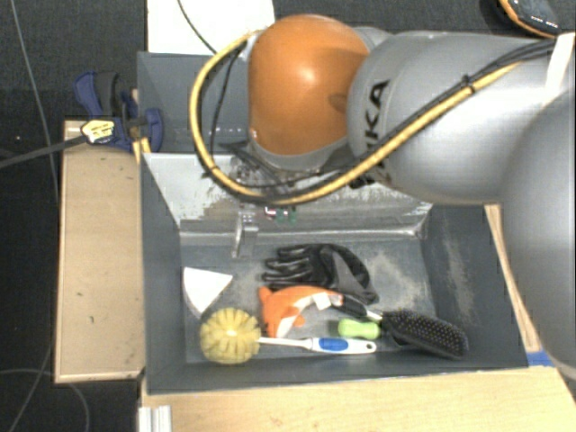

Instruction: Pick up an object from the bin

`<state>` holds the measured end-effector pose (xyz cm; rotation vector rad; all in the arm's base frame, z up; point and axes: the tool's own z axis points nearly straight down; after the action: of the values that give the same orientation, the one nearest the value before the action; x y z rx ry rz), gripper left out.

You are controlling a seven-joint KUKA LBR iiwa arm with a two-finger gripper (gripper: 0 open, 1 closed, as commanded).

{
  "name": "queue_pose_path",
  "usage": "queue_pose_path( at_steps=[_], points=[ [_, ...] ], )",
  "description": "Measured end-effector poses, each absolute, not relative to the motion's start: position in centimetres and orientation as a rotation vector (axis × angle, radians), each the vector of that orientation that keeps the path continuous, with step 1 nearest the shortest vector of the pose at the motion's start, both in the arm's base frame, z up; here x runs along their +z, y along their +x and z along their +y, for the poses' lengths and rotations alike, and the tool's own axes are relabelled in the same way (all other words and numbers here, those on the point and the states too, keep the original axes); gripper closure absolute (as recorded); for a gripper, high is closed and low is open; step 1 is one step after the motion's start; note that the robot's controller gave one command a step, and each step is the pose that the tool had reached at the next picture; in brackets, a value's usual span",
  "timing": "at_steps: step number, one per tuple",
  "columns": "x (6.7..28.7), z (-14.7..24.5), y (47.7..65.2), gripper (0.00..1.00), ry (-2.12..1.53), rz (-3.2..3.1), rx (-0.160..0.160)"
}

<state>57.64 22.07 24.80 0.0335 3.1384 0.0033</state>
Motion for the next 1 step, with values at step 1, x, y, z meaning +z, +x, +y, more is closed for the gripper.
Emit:
queue_pose_path(
  at_steps=[1],
  points=[
    [24.8, 22.07, 57.64, 0.0, 0.034, 3.138, 0.003]
  ],
)
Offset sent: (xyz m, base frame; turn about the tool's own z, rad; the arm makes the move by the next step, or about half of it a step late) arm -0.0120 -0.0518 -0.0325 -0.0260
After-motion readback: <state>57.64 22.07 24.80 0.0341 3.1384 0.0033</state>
